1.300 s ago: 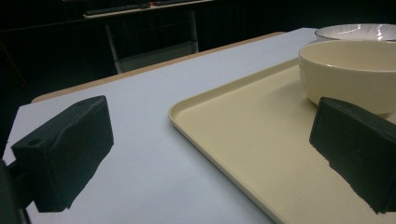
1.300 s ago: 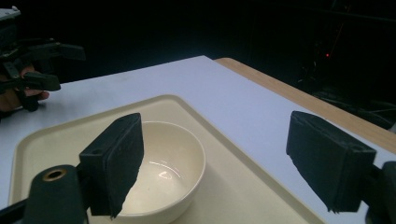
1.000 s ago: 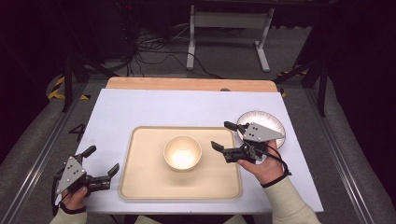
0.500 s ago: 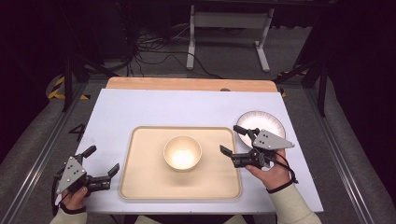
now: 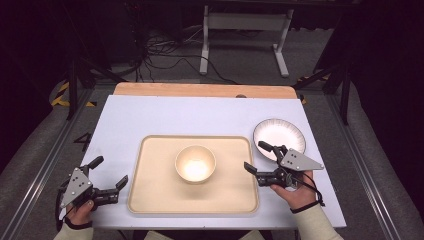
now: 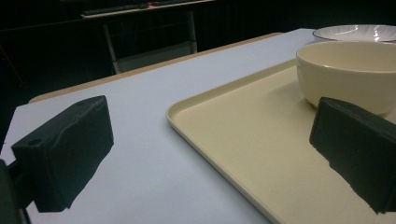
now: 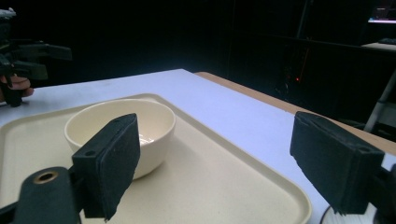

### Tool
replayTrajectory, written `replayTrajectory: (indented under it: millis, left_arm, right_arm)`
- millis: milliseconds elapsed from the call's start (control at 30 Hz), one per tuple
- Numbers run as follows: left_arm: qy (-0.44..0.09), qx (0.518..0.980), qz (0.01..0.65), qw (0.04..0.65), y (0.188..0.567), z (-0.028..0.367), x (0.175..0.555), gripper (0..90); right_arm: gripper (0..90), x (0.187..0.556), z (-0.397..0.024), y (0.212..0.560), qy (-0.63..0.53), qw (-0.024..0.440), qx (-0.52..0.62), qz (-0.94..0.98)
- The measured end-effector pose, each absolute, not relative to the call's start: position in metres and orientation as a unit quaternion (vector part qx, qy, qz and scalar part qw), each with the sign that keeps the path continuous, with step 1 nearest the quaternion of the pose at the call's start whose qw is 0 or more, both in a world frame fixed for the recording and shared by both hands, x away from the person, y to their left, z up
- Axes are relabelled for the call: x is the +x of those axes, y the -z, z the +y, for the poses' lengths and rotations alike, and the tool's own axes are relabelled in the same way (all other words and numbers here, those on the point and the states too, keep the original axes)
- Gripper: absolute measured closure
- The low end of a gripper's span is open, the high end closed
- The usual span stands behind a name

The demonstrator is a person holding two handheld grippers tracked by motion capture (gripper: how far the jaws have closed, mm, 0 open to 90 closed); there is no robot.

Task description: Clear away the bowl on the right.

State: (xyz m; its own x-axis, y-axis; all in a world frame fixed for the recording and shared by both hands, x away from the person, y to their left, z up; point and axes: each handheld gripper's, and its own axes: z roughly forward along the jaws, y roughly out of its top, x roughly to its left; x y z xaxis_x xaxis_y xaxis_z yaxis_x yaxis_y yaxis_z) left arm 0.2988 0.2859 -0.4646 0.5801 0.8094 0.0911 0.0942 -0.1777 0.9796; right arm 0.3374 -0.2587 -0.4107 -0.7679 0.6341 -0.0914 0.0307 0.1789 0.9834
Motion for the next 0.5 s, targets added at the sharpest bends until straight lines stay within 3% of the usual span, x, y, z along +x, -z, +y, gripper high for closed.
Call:
replayTrajectory:
  millis: [500]
  left_arm:
    - [-0.321, 0.696, 0.323, 0.555, 0.465, 0.286, 0.299, 0.2]
  right_arm:
    - [17.6, 0.335, -0.269, 0.442, -0.589, 0.253, 0.266, 0.720]
